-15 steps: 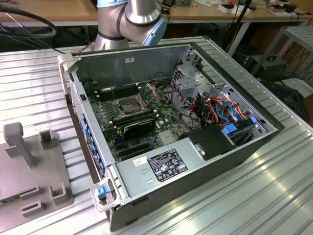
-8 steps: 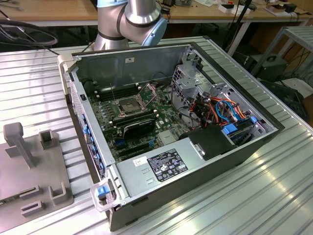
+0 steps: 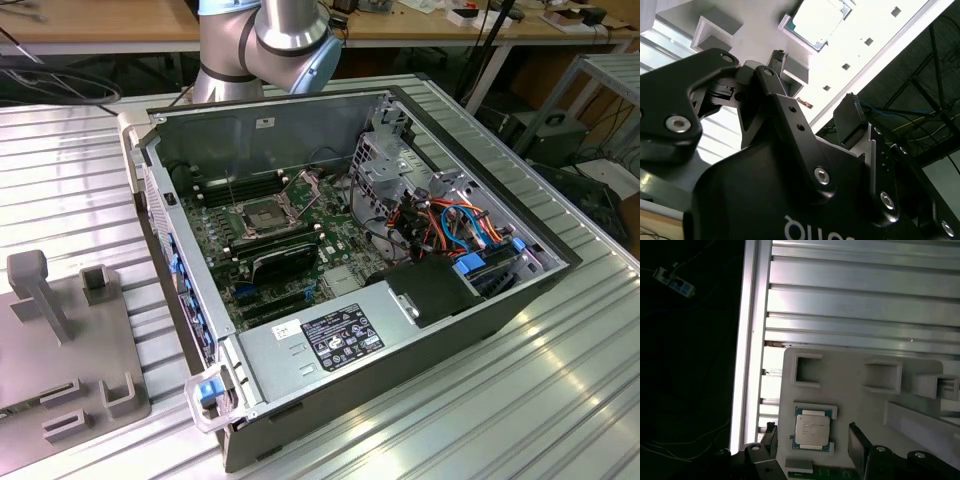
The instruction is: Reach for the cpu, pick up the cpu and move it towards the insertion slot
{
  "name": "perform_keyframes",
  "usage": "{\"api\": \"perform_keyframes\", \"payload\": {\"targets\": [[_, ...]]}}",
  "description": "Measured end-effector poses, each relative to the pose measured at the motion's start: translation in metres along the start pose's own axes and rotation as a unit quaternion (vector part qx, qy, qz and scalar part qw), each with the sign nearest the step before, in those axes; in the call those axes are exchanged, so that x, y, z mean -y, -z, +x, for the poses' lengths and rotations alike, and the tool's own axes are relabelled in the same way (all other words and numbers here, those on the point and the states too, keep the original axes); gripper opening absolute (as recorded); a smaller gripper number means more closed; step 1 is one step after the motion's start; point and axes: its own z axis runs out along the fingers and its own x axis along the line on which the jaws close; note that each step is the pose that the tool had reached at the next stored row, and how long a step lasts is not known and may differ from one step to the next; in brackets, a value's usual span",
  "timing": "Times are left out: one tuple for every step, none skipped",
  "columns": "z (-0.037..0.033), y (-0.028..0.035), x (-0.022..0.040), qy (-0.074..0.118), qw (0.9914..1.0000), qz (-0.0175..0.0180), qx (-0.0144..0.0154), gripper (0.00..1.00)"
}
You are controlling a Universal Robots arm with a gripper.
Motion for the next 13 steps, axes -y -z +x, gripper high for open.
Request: {"api": "perform_keyframes", "payload": {"targets": [[0.0,-0.0013,0.0005,0.0,1.0,0.0,-0.0001,0.67],[0.0001,-0.0021,0.0006,0.0,1.0,0.0,-0.0001,0.67],[0.0001,-0.0022,0.0007,0.0,1.0,0.0,-0.0002,0.67],[0.0001,-0.0024,0.0007,0.0,1.0,0.0001,-0.0003,0.67],[0.0001,-0.0036,0.0007,0.0,1.0,-0.0001,0.0,0.67],[0.0,-0.0059,0.0012,0.0,1.0,0.0,0.0,0.67],[0.0002,-0.008,0.0027,0.0,1.0,0.0,-0.0002,0.67],[0.0004,-0.0095,0.0045,0.0,1.0,0.0,-0.0001,0.67],[0.0006,-0.0116,0.0085,0.0,1.0,0.0,-0.0001,0.67],[0.0009,-0.0132,0.0124,0.0,1.0,0.0,-0.0001,0.67],[0.0011,-0.0142,0.0143,0.0,1.0,0.0,-0.0001,0.67],[0.0012,-0.0152,0.0157,0.0,1.0,0.0,-0.0001,0.67],[0.0009,-0.0162,0.0166,0.0,1.0,0.0,-0.0001,0.67]]}}
